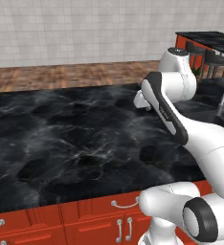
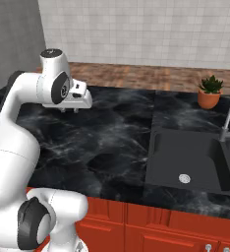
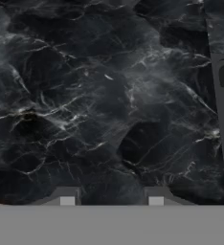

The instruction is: Take a straw from the drawer in front and place it inside the glass cup on the dining counter.

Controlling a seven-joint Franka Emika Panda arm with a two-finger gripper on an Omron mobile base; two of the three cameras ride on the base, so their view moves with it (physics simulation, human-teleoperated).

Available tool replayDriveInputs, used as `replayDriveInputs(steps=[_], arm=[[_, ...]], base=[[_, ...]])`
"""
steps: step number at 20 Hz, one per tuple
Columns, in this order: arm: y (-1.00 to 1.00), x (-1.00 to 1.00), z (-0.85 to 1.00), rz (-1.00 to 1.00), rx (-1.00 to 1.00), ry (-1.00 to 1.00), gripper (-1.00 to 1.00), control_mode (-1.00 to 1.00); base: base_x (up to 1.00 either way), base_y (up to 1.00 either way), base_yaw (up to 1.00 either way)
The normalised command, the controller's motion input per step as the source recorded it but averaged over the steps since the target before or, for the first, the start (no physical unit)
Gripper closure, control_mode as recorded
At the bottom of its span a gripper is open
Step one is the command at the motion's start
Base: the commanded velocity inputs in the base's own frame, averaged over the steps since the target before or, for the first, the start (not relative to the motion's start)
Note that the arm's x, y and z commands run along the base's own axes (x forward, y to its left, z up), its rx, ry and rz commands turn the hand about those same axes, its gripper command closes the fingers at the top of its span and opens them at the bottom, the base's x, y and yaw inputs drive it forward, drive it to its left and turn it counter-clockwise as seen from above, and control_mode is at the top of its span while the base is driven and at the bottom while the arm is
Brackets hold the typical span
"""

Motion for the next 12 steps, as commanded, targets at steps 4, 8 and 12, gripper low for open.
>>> replayDriveInputs(steps=[4, 8, 12], arm=[[0.00, 0.00, 0.00, 0.00, 0.00, 0.00, -1.00, 1.00], [0.00, 0.00, 0.00, 0.00, 0.00, 0.00, -1.00, 1.00], [0.00, 0.00, 0.00, 0.00, 0.00, 0.00, -1.00, 1.00]], base=[[-0.11, 0.00, 0.00], [-0.54, 0.00, 0.00], [-0.63, 0.00, -0.02]])
